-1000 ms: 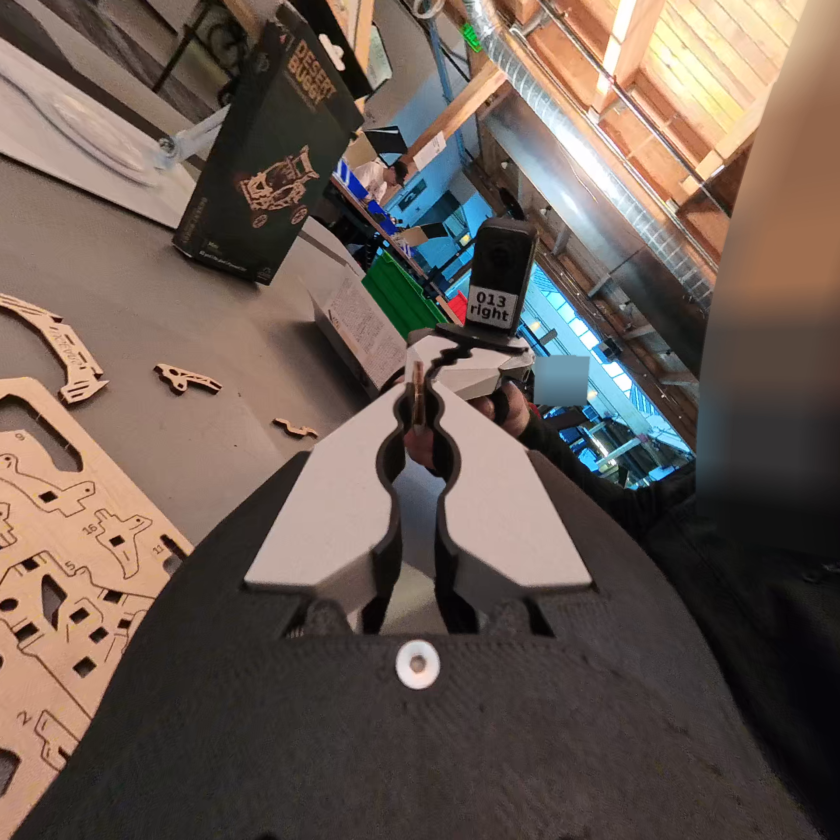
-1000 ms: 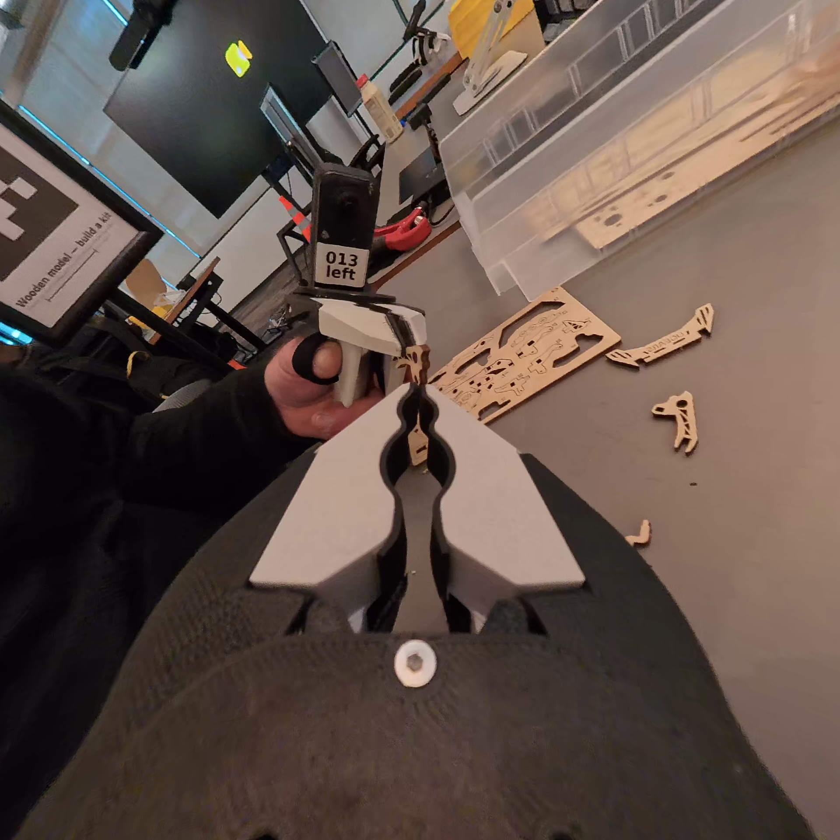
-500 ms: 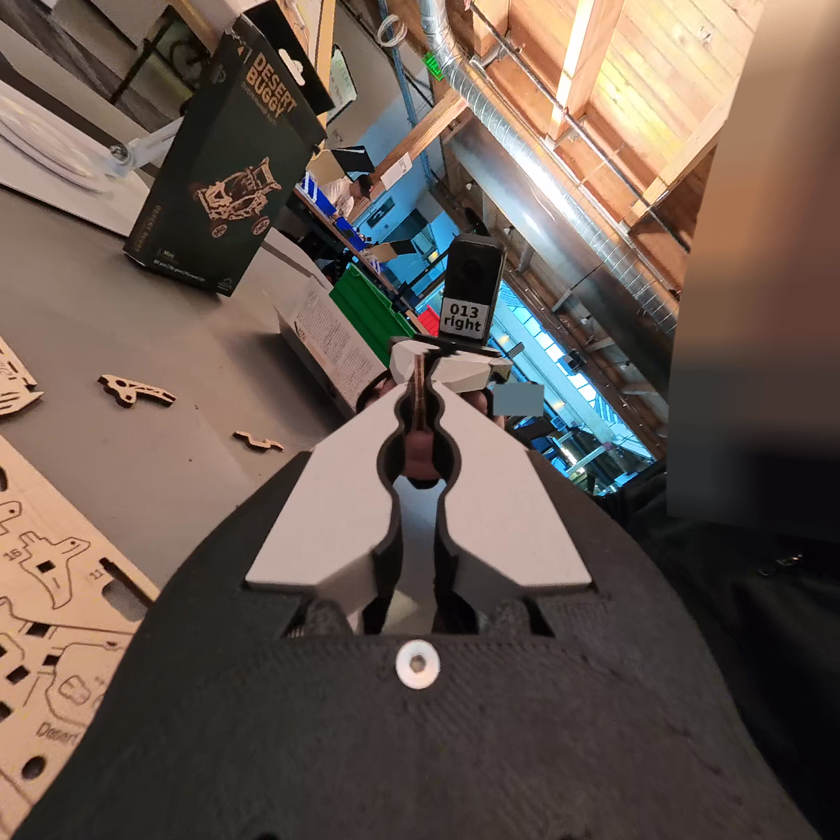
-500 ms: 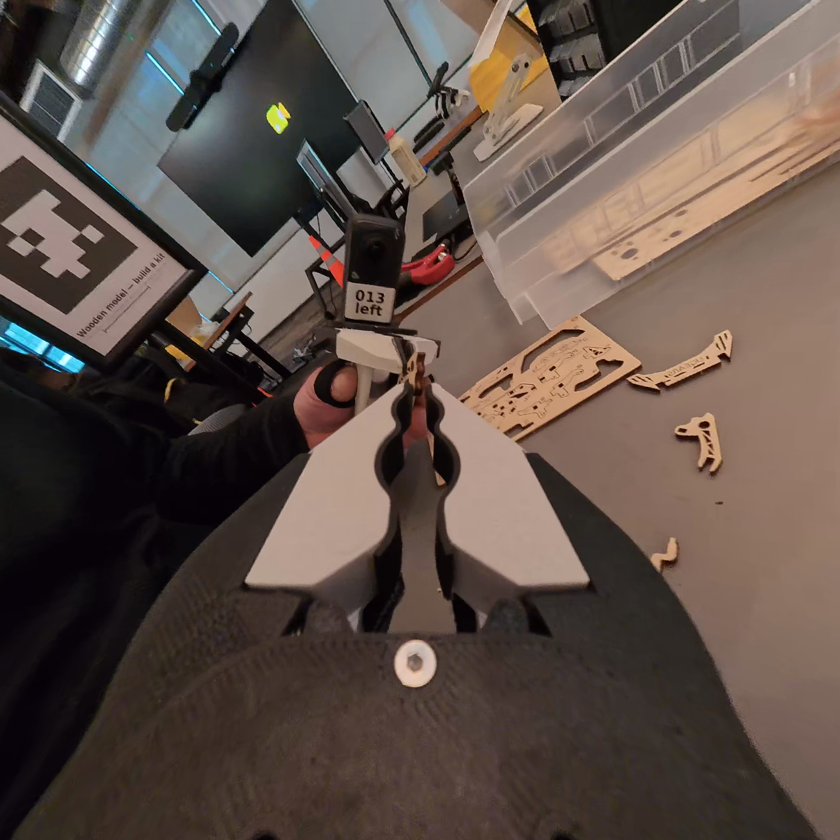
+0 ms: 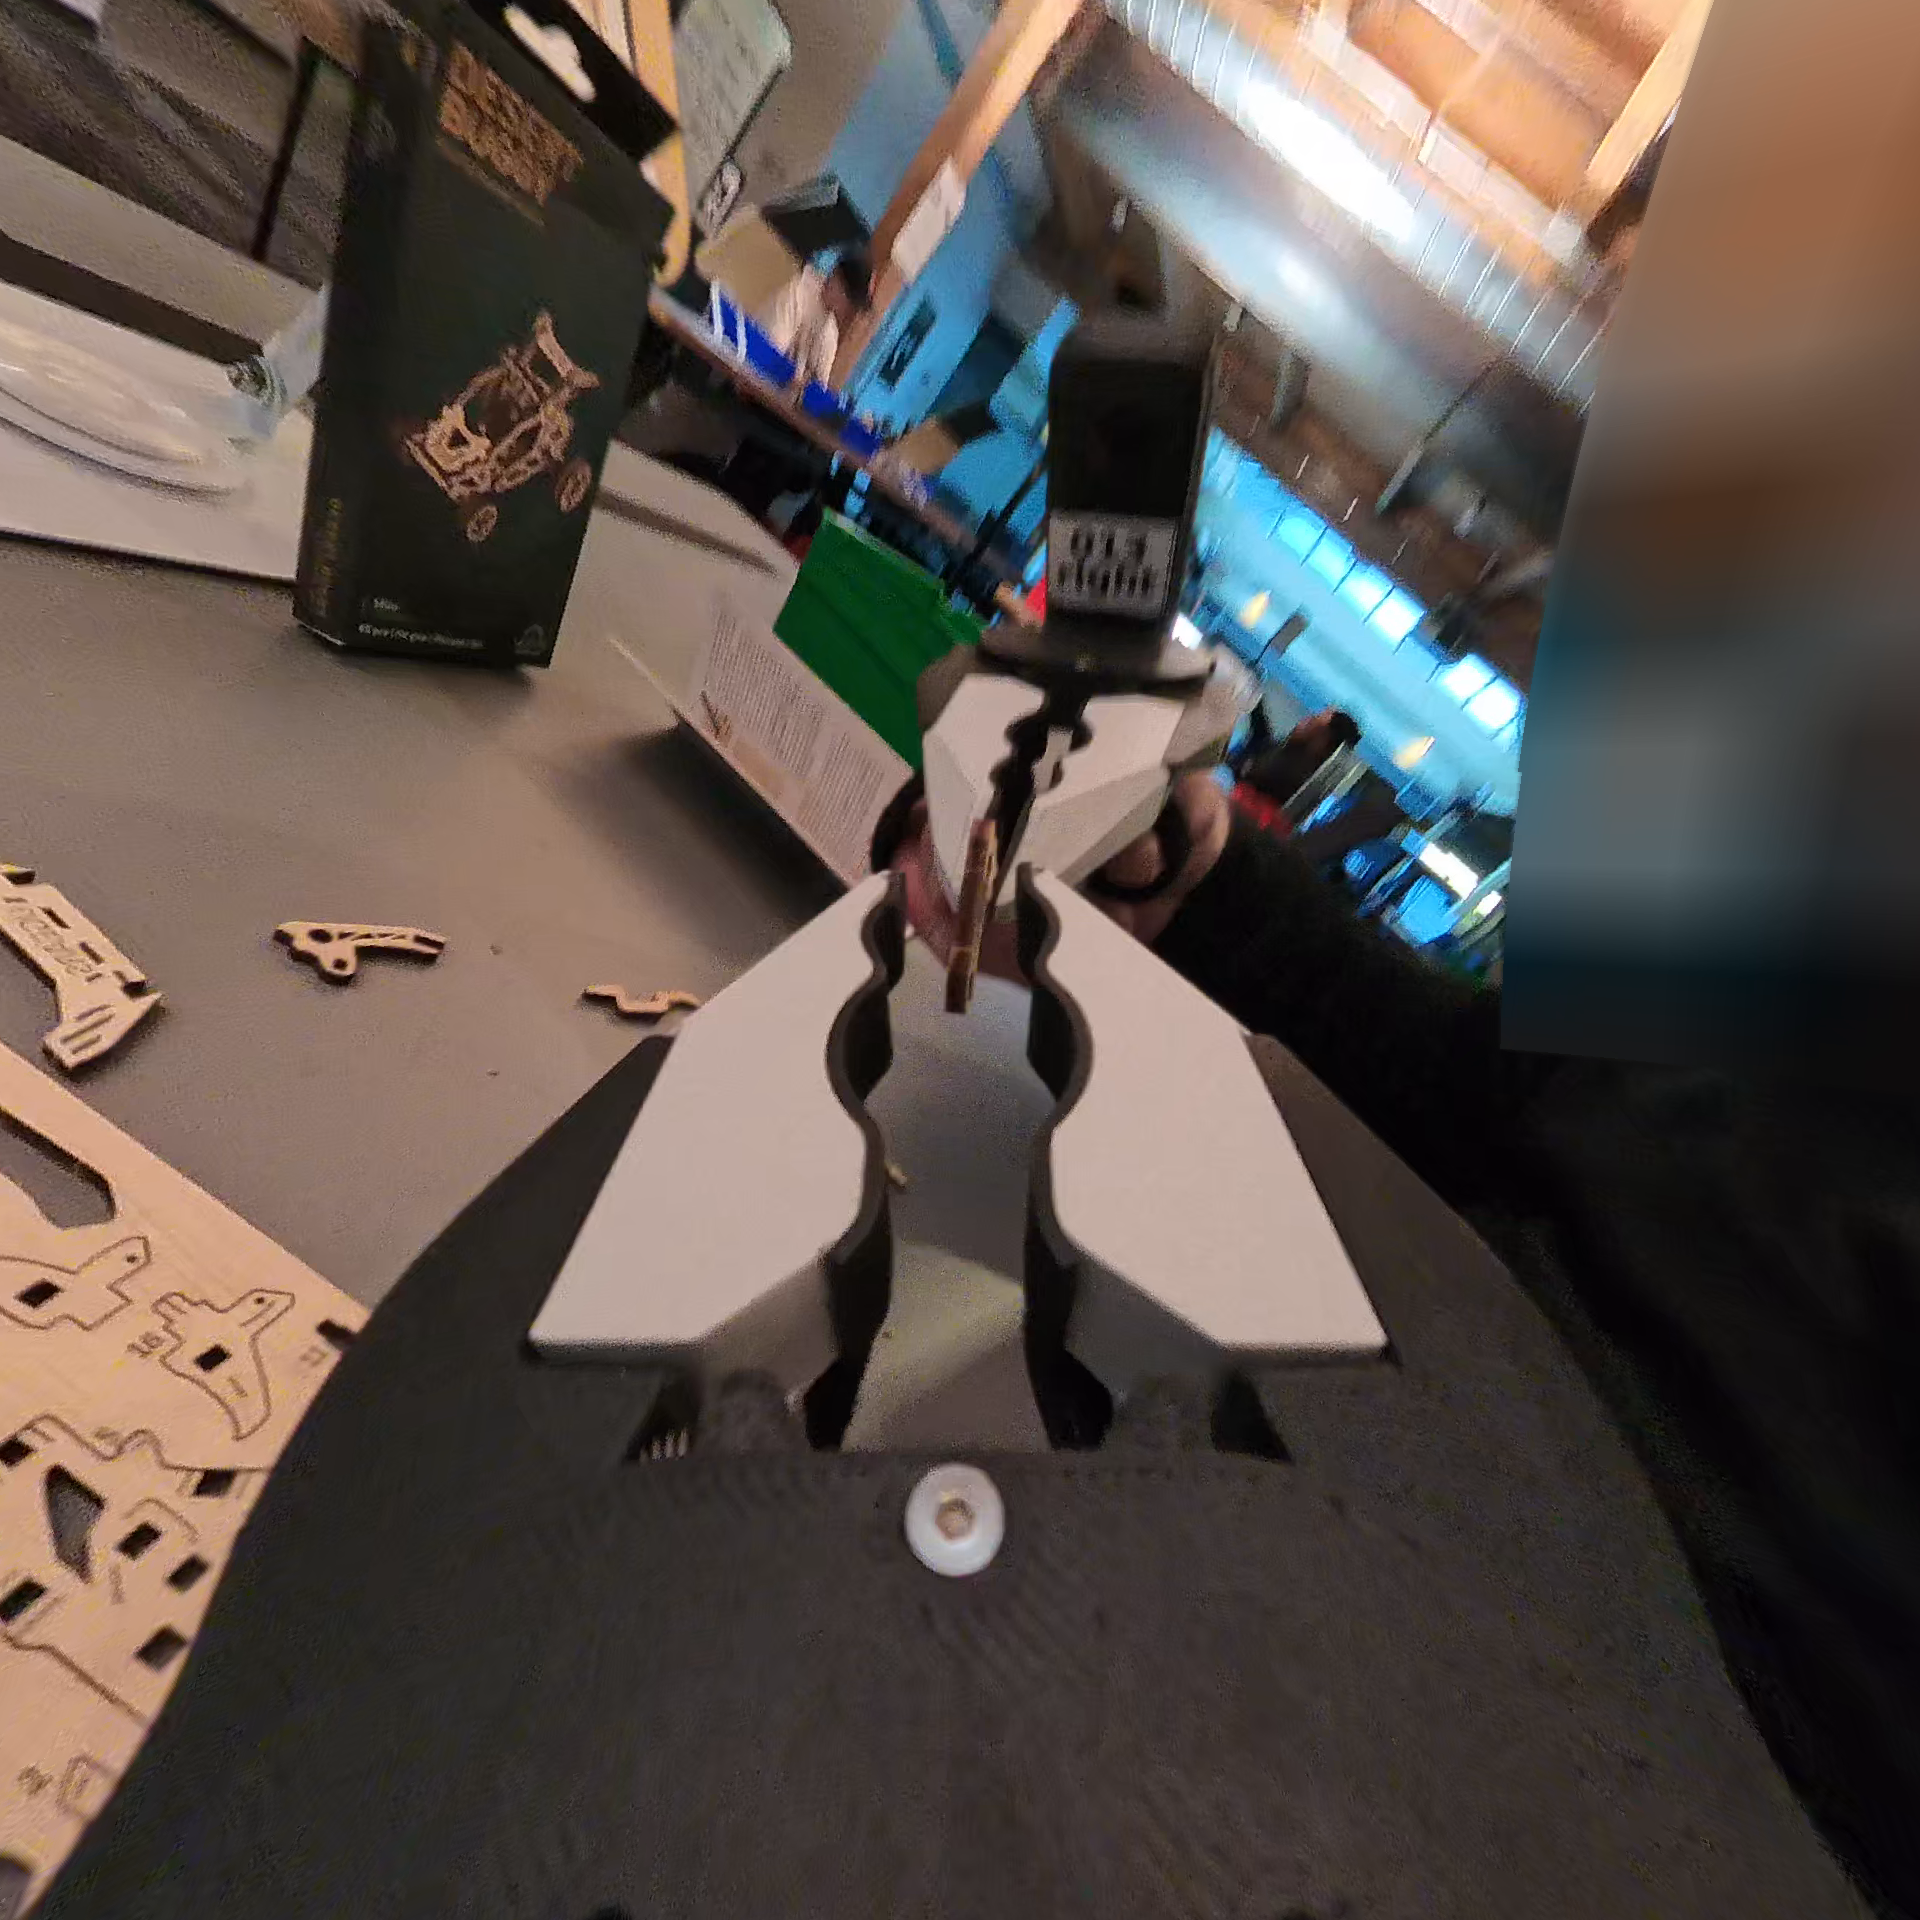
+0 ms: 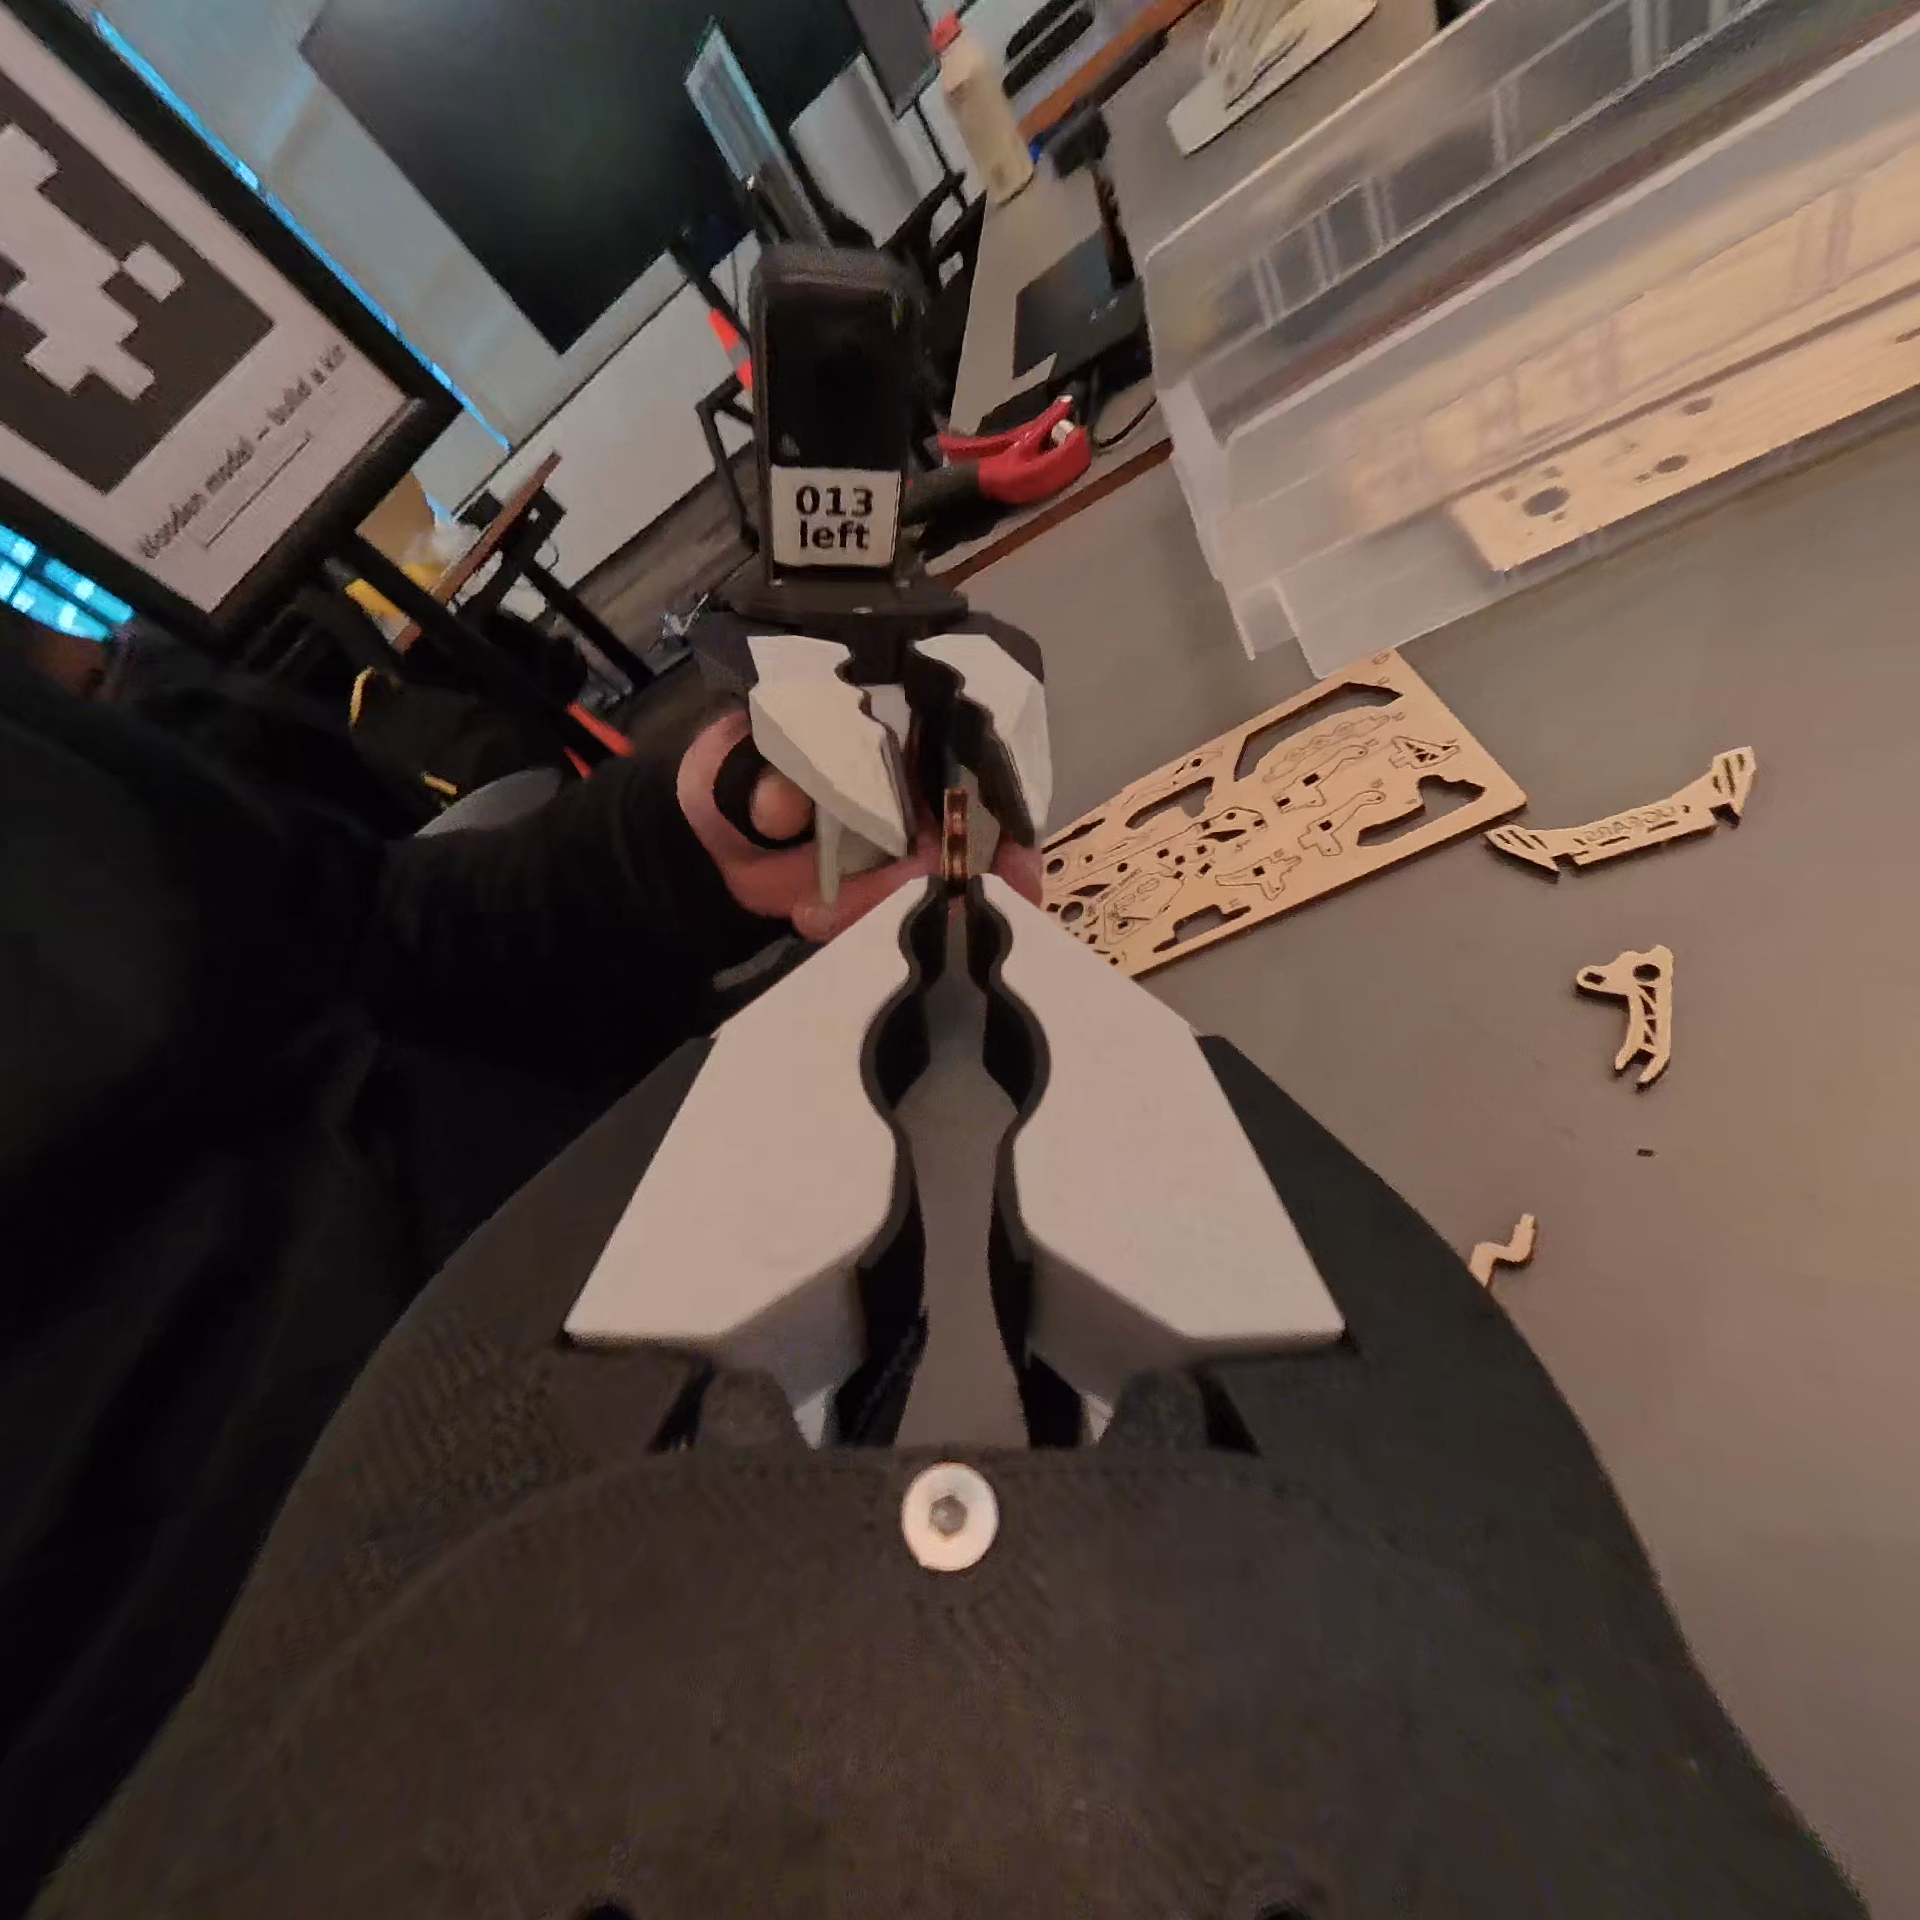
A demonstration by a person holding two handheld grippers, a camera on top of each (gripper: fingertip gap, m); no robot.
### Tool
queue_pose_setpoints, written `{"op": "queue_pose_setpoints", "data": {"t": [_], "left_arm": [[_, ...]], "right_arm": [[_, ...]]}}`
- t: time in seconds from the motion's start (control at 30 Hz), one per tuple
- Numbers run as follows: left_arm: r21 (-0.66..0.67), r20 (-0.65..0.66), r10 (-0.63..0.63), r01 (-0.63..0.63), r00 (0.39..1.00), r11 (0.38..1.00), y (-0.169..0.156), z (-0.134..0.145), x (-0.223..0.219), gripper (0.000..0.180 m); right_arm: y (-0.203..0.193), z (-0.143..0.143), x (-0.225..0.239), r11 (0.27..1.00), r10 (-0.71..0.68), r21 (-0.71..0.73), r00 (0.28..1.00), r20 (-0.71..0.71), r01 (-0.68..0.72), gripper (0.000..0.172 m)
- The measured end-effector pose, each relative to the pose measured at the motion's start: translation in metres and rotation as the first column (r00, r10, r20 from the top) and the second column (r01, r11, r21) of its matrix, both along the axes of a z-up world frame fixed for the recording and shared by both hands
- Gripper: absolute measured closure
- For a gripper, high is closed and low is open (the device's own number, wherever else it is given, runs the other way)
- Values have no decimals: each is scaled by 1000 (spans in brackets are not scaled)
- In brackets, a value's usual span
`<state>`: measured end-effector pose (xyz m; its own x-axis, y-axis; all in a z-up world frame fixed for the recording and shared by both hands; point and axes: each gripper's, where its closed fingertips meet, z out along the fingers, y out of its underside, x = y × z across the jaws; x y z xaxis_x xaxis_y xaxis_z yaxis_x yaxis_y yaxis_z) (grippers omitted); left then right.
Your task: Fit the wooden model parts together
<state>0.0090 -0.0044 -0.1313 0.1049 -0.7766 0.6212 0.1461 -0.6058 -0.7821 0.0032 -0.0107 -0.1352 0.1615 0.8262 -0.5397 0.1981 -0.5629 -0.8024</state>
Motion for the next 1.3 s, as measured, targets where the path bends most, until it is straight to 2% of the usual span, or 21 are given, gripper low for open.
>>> {"op": "queue_pose_setpoints", "data": {"t": [0.1, 0.3, 0.4, 0.47, 0.57, 0.63, 0.7, 0.87, 1.03, 1.13, 1.3], "left_arm": [[42, -27, -19, 20, 999, 999, -3, 5, 2, 178], [46, -8, -30, 30, 1000, 998, -6, 10, 1, 179], [89, -67, 45, -38, 997, 995, 1, 5, -2, 179], [78, -70, 119, -113, 990, 990, 12, 2, -11, 179], [66, -88, 186, -181, 979, 981, 19, -7, -24, 179], [69, -103, 207, -201, 973, 977, 19, -14, -27, 179], [53, -93, 223, -219, 970, 974, 21, -17, -28, 179], [67, -123, 239, -232, 963, 970, 23, -26, -30, 179], [55, -109, 260, -255, 959, 965, 27, -30, -34, 179], [85, -107, 281, -273, 954, 958, 30, -30, -34, 179], [219, -141, 360, -325, 922, 920, 36, -28, -33, 179]], "right_arm": [[-2, 0, 1, 999, 51, -6, 998, 31, -51, 171], [-6, 4, -1, 993, 116, -23, 992, 42, -115, 171], [3, -2, -2, 998, 54, 12, 995, 90, -55, 169], [11, -17, 2, 996, -23, 85, 980, 199, 6, 164], [6, -50, 6, 985, -64, 175, 921, 385, -4, 158], [8, -75, 11, 952, -119, 301, 840, 530, -55, 151], [10, -92, 10, 910, -159, 396, 775, 612, -126, 156], [7, -117, 1, 903, -132, 379, 705, 696, -205, 161], [13, -121, -4, 933, -108, 317, 709, 697, -169, 166], [16, -117, -4, 948, -124, 300, 740, 661, -109, 170], [27, -76, -9, 959, -238, 256, 835, 496, 121, 170]]}}
